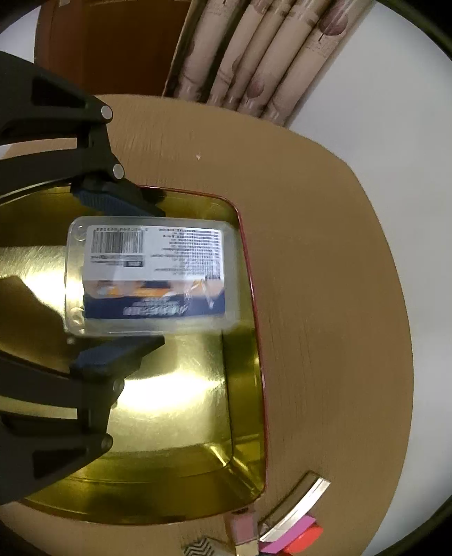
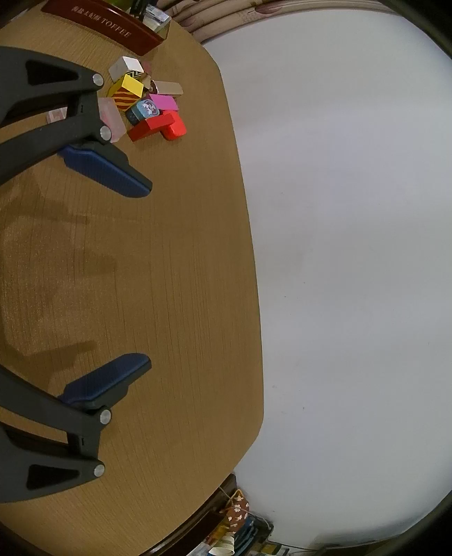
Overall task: Organize rigid objects
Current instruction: 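Carry the clear box with the left gripper into the gold tin and release, then grasp the clear box holding a red card with the right gripper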
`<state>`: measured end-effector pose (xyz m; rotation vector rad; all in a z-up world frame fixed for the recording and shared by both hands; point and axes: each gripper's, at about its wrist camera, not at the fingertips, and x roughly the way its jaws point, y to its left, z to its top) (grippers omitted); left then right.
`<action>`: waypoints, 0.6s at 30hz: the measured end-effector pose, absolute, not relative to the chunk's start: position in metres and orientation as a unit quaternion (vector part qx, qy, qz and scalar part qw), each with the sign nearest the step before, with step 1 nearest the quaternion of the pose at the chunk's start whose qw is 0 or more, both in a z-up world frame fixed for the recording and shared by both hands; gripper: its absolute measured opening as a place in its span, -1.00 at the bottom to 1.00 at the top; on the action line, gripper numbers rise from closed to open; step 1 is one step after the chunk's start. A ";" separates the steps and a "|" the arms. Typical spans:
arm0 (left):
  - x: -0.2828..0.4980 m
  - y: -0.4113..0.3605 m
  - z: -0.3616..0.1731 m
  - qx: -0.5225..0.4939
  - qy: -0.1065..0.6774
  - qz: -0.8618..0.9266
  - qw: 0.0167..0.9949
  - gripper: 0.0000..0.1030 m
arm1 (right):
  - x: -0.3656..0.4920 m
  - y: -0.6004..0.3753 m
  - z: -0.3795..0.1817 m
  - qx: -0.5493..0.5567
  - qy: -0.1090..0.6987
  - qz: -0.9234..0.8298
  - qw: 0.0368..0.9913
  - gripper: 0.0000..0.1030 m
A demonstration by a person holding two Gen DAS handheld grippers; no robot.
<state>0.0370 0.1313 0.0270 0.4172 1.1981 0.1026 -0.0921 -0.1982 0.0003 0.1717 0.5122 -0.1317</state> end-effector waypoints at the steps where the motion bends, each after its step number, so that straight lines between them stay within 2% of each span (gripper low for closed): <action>1: 0.033 0.130 0.029 0.198 0.554 0.050 0.807 0.20 | -0.092 -0.198 0.000 0.084 0.254 -0.064 0.962 0.82; 6: 0.011 0.124 0.056 0.197 0.519 0.046 0.830 0.33 | -0.084 -0.194 -0.002 0.074 0.279 -0.040 0.957 0.82; 10: -0.018 0.132 0.094 0.136 0.488 0.059 0.860 0.34 | -0.087 -0.170 0.007 0.065 0.309 0.039 0.948 0.82; 12: -0.046 0.137 0.116 0.090 0.461 0.077 0.879 0.45 | -0.088 -0.148 0.013 0.041 0.323 0.080 0.942 0.82; 14: -0.088 0.142 0.132 0.035 0.439 0.092 0.893 0.48 | -0.080 -0.124 0.015 0.003 0.352 0.114 0.929 0.82; 16: -0.120 0.144 0.137 0.004 0.428 0.091 0.899 0.69 | -0.073 -0.103 0.014 -0.035 0.370 0.130 0.919 0.82; 18: -0.152 0.153 0.133 -0.015 0.425 0.101 0.899 0.76 | -0.066 -0.088 0.012 -0.068 0.383 0.135 0.911 0.82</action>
